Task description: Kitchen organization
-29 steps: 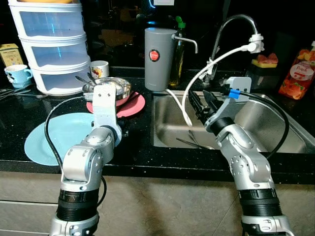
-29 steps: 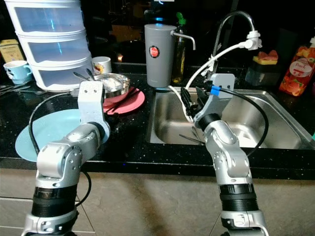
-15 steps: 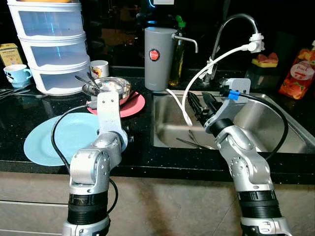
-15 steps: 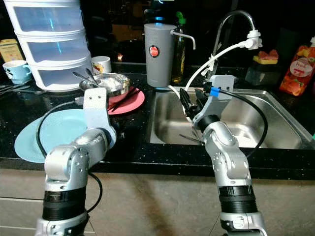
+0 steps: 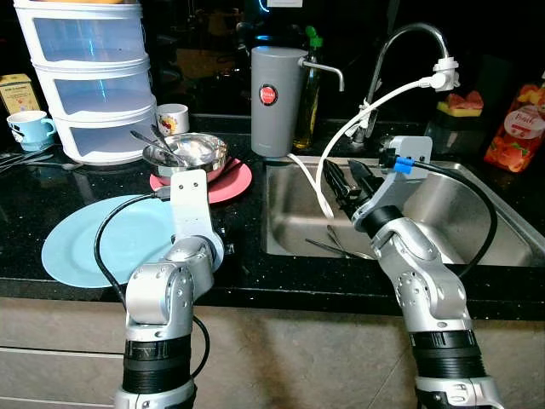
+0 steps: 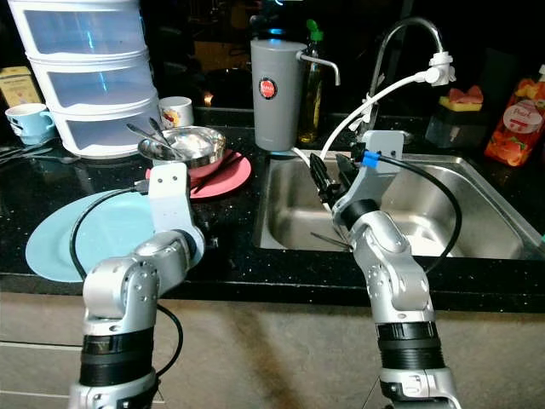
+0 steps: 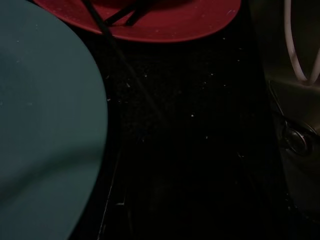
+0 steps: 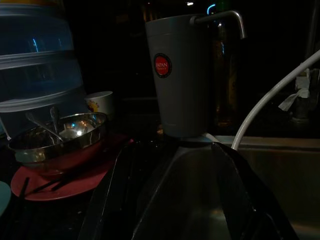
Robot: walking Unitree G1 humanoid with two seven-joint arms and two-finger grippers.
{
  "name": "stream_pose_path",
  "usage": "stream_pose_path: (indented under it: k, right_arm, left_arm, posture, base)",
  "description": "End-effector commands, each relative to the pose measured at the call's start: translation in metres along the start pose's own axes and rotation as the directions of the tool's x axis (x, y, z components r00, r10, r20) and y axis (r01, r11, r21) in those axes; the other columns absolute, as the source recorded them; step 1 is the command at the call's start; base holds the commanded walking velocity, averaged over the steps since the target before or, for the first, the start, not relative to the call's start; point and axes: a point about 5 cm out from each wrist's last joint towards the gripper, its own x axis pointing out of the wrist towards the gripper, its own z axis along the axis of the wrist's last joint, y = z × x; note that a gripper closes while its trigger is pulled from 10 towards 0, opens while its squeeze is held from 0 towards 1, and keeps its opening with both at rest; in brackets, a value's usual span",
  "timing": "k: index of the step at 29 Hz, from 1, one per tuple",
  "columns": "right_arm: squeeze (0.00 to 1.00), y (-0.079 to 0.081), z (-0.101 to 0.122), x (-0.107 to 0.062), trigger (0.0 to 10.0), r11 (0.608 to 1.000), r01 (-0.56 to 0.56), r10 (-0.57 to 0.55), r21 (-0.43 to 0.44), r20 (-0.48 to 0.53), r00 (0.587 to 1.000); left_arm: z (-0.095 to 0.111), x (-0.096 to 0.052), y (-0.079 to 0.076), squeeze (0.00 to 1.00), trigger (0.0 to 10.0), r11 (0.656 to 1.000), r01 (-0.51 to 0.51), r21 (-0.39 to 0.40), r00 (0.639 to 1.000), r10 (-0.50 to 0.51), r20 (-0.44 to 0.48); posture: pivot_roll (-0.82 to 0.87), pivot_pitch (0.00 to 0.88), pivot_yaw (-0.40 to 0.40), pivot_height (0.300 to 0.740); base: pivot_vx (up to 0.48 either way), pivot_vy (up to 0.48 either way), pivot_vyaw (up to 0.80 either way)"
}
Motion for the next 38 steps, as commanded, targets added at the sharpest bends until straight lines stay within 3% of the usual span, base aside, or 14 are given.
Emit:
stream_pose_path:
  k: [1,6,16,17,18,19,20,30,34,35,36,37,38]
  right_arm:
    - [0.0,0.0,0.001,0.0,10.0,1.0,-0.005,0.005,0.012,0.0,1.0]
    - [0.0,0.001,0.001,0.0,10.0,1.0,-0.007,0.007,0.012,0.003,1.0]
    - [0.0,0.002,0.003,0.001,10.0,1.0,-0.012,0.012,0.009,0.007,1.0]
    - [0.0,0.002,0.004,0.001,10.0,1.0,-0.012,0.012,0.007,0.009,1.0]
    - [0.0,0.002,0.004,0.001,10.0,1.0,-0.012,0.012,0.007,0.009,1.0]
    - [0.0,0.002,0.004,0.001,10.0,1.0,-0.011,0.011,0.006,0.01,1.0]
    - [0.0,0.002,0.005,0.001,10.0,1.0,-0.009,0.009,0.005,0.011,1.0]
    - [0.0,0.001,0.005,0.001,10.0,1.0,-0.008,0.008,0.005,0.013,1.0]
    - [0.0,0.002,0.005,0.002,10.0,1.0,-0.009,0.009,0.006,0.012,1.0]
    - [0.0,0.001,0.004,0.002,10.0,1.0,-0.009,0.009,0.006,0.012,1.0]
    - [0.0,0.001,0.004,0.002,10.0,1.0,-0.009,0.008,0.006,0.011,1.0]
    - [0.0,0.001,0.004,0.001,10.0,1.0,-0.008,0.008,0.006,0.011,1.0]
    - [0.0,0.001,0.004,0.001,10.0,1.0,-0.008,0.008,0.006,0.011,1.0]
  left_arm:
    - [-0.011,0.003,0.002,0.0,10.0,1.0,-0.018,0.002,0.999,0.018,-0.044]
    - [-0.015,0.006,0.003,0.0,10.0,1.0,-0.026,0.002,0.998,0.026,-0.054]
    - [-0.019,0.037,0.016,0.0,10.0,0.997,-0.068,-0.034,0.994,0.064,-0.093]
    - [-0.019,0.042,0.019,0.0,8.8,0.996,-0.064,-0.069,0.993,0.057,-0.104]
    - [-0.019,0.042,0.019,0.0,8.8,0.996,-0.064,-0.069,0.993,0.057,-0.104]
    - [-0.019,0.044,0.021,0.0,5.3,0.994,-0.072,-0.08,0.992,0.063,-0.109]
    - [-0.018,0.048,0.024,0.0,0.0,0.991,-0.079,-0.104,0.99,0.066,-0.121]
    - [-0.016,0.055,0.031,0.0,0.0,0.994,-0.103,-0.047,0.989,0.097,-0.11]
    - [-0.003,0.055,0.03,0.0,0.0,0.995,-0.101,-0.005,0.995,0.101,-0.024]
    - [0.004,0.054,0.029,0.0,3.2,0.995,-0.101,0.017,0.995,0.101,0.017]
    - [0.008,0.053,0.029,0.0,3.2,0.994,-0.102,0.031,0.994,0.101,0.044]
    - [0.015,0.051,0.027,0.0,10.0,0.994,-0.102,0.037,0.992,0.099,0.083]
    - [0.024,0.047,0.024,0.0,10.0,0.995,-0.095,0.037,0.988,0.09,0.128]
  posture:
    - [0.09,0.124,-0.029,0.74]
    - [0.09,0.118,-0.03,0.74]
    - [0.07,0.107,-0.035,0.74]
    - [0.07,0.105,-0.032,0.74]
    - [0.07,0.105,-0.032,0.74]
    - [0.07,0.105,-0.032,0.74]
    - [0.07,0.105,-0.032,0.74]
    - [0.07,0.099,-0.034,0.74]
    - [0.07,0.1,-0.035,0.74]
    - [0.07,0.1,-0.035,0.74]
    - [0.07,0.1,-0.035,0.74]
    - [0.07,0.105,-0.035,0.74]
    - [0.07,0.105,-0.035,0.74]
  base:
    - [0.0,0.0,0.0]
    - [0.0,0.0,0.0]
    - [0.0,0.0,0.0]
    - [0.0,0.0,0.0]
    - [0.0,0.0,0.0]
    - [0.0,0.0,0.0]
    - [0.0,0.0,0.0]
    - [0.0,0.0,0.0]
    - [0.0,0.0,0.0]
    - [0.0,0.0,0.0]
    - [0.0,0.0,0.0]
    - [0.0,0.0,0.0]
    - [0.0,0.0,0.0]
